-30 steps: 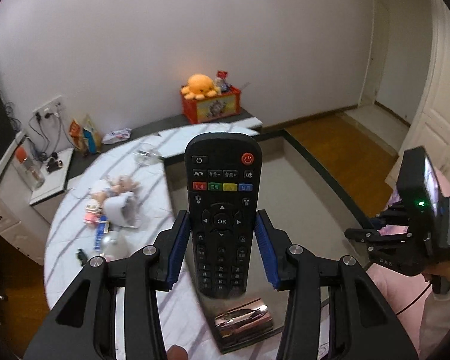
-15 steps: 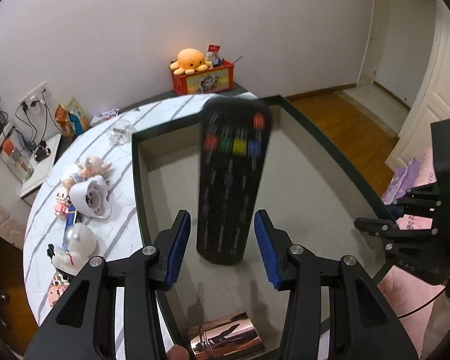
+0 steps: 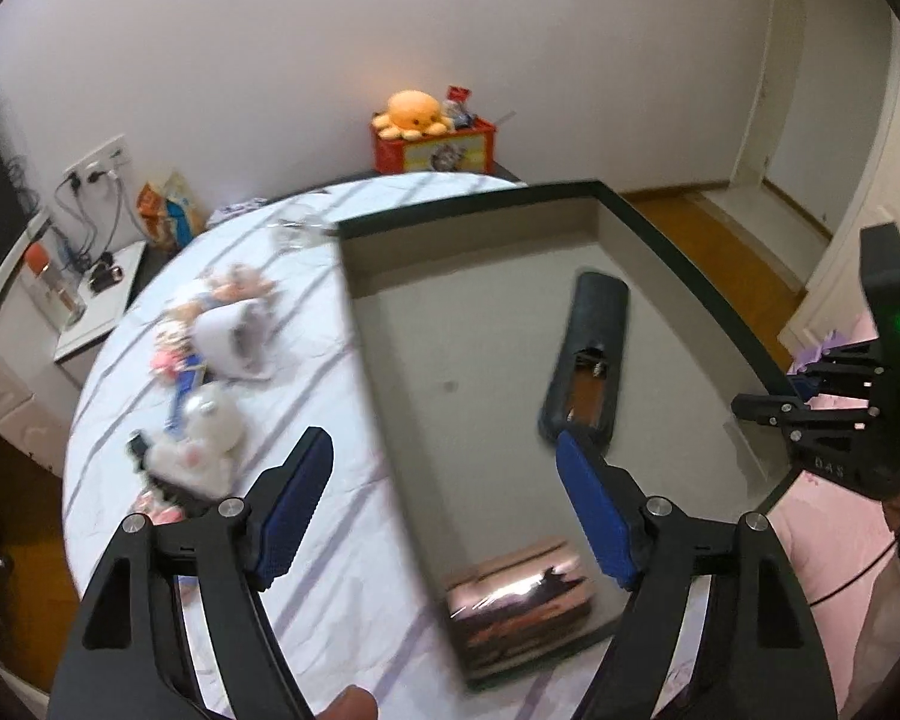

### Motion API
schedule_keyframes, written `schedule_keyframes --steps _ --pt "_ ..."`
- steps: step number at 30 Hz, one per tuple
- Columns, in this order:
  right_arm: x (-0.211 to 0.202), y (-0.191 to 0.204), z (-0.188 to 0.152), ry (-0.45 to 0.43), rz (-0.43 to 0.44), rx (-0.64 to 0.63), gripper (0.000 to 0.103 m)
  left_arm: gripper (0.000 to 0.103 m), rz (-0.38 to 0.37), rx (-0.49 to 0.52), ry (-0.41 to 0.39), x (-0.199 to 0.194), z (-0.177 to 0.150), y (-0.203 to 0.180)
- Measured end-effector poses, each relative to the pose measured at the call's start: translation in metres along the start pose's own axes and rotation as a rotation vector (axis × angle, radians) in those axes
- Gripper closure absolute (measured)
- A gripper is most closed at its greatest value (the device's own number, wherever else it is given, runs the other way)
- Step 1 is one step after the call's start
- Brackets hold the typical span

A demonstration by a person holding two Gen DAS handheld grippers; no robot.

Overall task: Organize rigid objects
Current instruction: 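Lift the black remote with the left gripper and drop it into the box, then grasp the pink block figure with the left gripper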

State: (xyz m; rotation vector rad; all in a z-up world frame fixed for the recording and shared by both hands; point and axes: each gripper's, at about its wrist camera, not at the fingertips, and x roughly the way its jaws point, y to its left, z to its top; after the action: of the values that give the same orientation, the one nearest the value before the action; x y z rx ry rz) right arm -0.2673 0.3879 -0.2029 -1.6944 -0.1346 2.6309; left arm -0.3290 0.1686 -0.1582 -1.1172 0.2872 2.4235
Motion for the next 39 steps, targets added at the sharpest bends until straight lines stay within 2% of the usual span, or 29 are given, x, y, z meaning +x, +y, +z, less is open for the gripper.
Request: schedule_keyframes --steps 4,10,14,18,23,27,28,30,31,32,39 --pt "0.0 0.0 0.001 0.003 -0.008 0.003 0.088 0.01 0.069 -0.049 -0.032 -0.022 -0.018 0.039" --pt "0.001 0.002 0.001 0.005 -0.02 0.006 0.088 0.01 0.176 -0.191 0.009 -0.027 -0.058 0.116" --pt "0.001 0.004 0.001 0.011 -0.024 0.008 0.084 0.01 0.225 -0.26 0.05 -0.014 -0.081 0.145" --pt "0.003 0.006 0.003 0.018 -0.036 0.008 0.084 0.01 0.239 -0.27 0.067 0.002 -0.086 0.151" --pt "0.003 0.005 0.004 0.026 -0.042 0.015 0.084 0.01 0.21 -0.27 0.089 0.023 -0.08 0.15" --pt "0.006 0.004 0.006 0.035 -0.05 0.012 0.084 0.01 0.237 -0.272 0.101 0.036 -0.075 0.151" --pt "0.006 0.004 0.006 0.036 -0.05 0.012 0.084 0.013 0.244 -0.277 0.104 0.039 -0.075 0.151" --pt "0.006 0.003 0.006 0.038 -0.05 0.011 0.084 0.03 0.242 -0.278 0.116 0.044 -0.075 0.152" --pt "0.006 0.003 0.006 0.039 -0.05 0.01 0.084 0.042 0.228 -0.281 0.12 0.045 -0.075 0.153" --pt "0.006 0.003 0.006 0.039 -0.05 0.011 0.084 0.046 0.222 -0.274 0.126 0.046 -0.075 0.153" --pt "0.009 0.003 0.007 0.038 -0.043 0.012 0.084 0.049 0.181 -0.284 0.106 0.03 -0.077 0.153"
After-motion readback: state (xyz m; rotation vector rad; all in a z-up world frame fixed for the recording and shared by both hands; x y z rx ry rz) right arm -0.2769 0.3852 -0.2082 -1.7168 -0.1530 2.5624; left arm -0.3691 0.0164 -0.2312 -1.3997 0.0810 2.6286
